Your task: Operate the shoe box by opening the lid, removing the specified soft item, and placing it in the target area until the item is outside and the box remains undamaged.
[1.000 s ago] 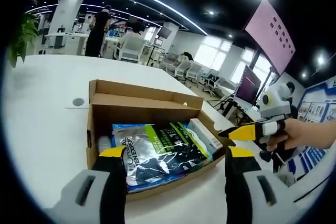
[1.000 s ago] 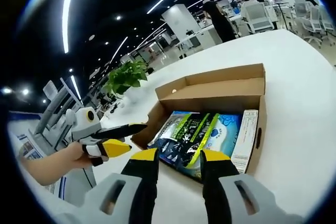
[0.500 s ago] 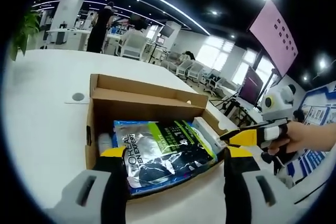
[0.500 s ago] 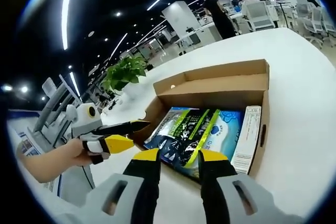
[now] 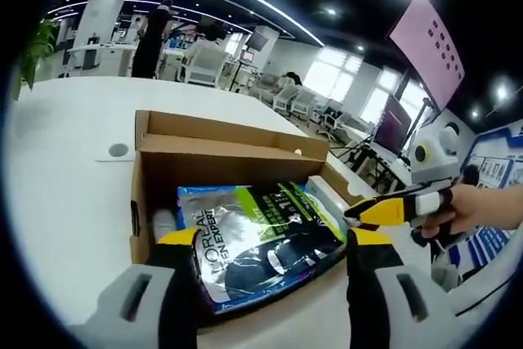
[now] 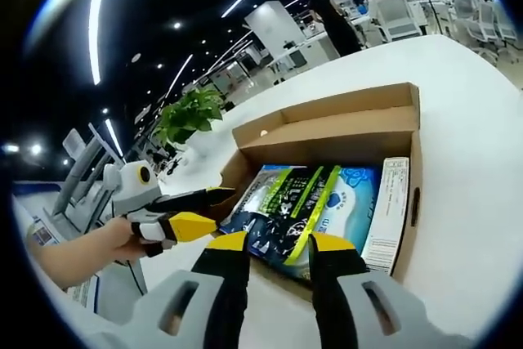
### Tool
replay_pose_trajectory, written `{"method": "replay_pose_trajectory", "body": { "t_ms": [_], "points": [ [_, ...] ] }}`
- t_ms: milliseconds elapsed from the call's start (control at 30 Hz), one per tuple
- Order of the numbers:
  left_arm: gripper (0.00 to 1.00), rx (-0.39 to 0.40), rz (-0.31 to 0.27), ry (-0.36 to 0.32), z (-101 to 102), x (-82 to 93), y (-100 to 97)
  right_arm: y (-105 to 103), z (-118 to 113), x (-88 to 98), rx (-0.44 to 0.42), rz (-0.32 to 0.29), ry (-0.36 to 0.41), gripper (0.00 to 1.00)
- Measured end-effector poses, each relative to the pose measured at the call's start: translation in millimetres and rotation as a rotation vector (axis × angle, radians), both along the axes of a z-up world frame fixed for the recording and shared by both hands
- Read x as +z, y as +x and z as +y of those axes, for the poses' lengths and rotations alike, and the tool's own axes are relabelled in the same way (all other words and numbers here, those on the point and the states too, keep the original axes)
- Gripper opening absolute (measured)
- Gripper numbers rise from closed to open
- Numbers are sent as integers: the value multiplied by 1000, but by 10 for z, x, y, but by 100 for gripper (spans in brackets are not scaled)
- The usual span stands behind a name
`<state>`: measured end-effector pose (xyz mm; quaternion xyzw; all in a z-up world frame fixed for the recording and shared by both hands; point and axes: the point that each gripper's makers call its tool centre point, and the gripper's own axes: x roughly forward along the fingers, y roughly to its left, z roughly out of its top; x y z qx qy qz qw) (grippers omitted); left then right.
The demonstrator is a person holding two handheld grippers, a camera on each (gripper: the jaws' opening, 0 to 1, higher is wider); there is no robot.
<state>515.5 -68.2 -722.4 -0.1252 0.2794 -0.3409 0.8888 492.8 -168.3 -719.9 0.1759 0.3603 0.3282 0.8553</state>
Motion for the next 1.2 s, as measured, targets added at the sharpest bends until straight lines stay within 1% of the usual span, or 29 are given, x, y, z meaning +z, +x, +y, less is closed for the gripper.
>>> {"method": "replay_pose_trajectory", "body": {
  "t_ms": [67,300,367,433,500,600,667,867,1033,1200],
  "points": [
    [72,0,2,-2,-2,-9,15,8,4,-13,1,6,2,26],
    [70,-20,8,29,-15,-61,40,11,39,-60,6,26,8,26],
    [64,-18,-6,64,23,-83,57,8,25,-76,3,32,4,26],
    [61,-18,1,73,26,-101,59,3,15,-94,5,38,-3,26],
    [61,-35,5,94,7,-128,55,0,13,-103,8,43,-7,26],
    [61,-70,15,160,-5,-207,30,8,12,-111,9,47,-7,26],
    [60,-69,25,181,-7,-232,38,9,11,-127,12,51,-10,26],
    [59,-70,28,173,-36,-254,27,24,14,-149,3,58,-8,25],
    [56,-72,32,147,-46,-248,34,43,46,-158,0,70,6,24],
    [55,-76,23,137,-55,-245,33,71,77,-163,-3,81,22,22]
  ]
}}
